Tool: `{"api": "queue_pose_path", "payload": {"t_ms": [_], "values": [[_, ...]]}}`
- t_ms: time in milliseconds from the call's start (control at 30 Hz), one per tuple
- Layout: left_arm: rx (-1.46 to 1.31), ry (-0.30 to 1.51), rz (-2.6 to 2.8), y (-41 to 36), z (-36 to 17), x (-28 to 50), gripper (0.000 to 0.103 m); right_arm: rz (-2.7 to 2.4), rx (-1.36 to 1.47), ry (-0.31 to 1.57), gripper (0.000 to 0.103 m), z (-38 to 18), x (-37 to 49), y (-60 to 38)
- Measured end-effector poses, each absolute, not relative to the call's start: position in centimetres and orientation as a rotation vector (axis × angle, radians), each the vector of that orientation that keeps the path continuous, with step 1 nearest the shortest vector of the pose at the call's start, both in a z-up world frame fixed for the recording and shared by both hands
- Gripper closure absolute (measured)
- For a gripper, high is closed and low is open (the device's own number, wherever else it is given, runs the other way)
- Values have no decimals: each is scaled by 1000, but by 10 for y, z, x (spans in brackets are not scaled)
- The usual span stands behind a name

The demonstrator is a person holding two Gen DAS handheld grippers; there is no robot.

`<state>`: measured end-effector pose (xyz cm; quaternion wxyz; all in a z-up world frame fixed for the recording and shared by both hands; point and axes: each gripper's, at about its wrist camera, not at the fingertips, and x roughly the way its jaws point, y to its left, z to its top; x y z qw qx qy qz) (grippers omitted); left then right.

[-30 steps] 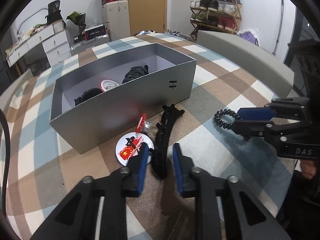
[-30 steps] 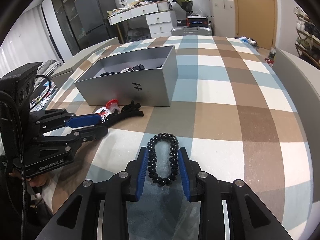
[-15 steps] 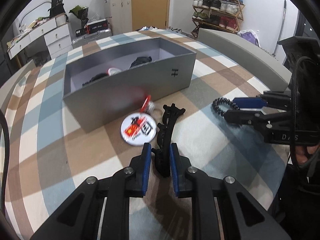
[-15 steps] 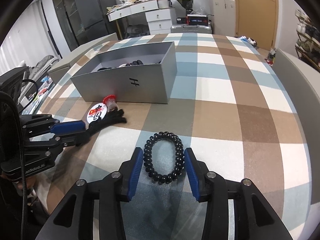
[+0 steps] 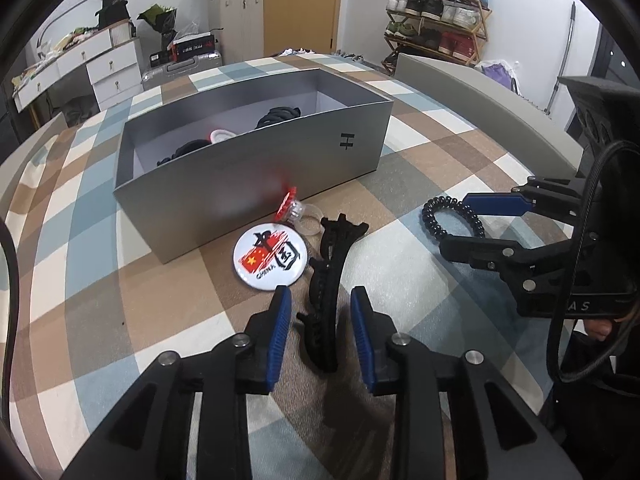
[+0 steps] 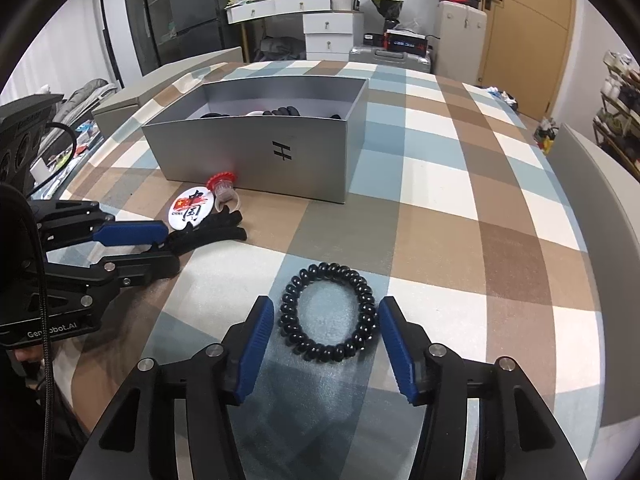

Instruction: Organize jewelry

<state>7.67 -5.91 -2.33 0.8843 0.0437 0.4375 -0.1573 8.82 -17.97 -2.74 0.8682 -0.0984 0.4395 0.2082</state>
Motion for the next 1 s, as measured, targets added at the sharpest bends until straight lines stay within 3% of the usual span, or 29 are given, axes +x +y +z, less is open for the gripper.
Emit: {"api": "queue_pose_path", "payload": {"t_ms": [133, 167, 200, 333, 467, 567, 1000], "values": [[120, 883, -303, -63, -25, 76, 79, 420, -213, 916, 47, -28, 90, -180], [120, 879, -301, -62, -25, 75, 89, 416, -217, 915, 47, -28, 90, -179], [113, 879, -304, -61, -25, 75, 90, 412, -223, 912, 47, -28, 90, -178], [58, 887, -313, -51, -24, 73, 90, 413, -225, 907, 47, -29, 91, -177], [30, 879, -309, -45, -22, 69, 90, 427, -222, 900, 70, -27, 89, -180], [16, 865, -305, -43, -19, 67, 90, 435, -199, 898, 81, -27, 88, -184], [-43, 816, -291, -32, -8, 64, 90, 466, -137, 860, 85, -14, 83, -187]]}}
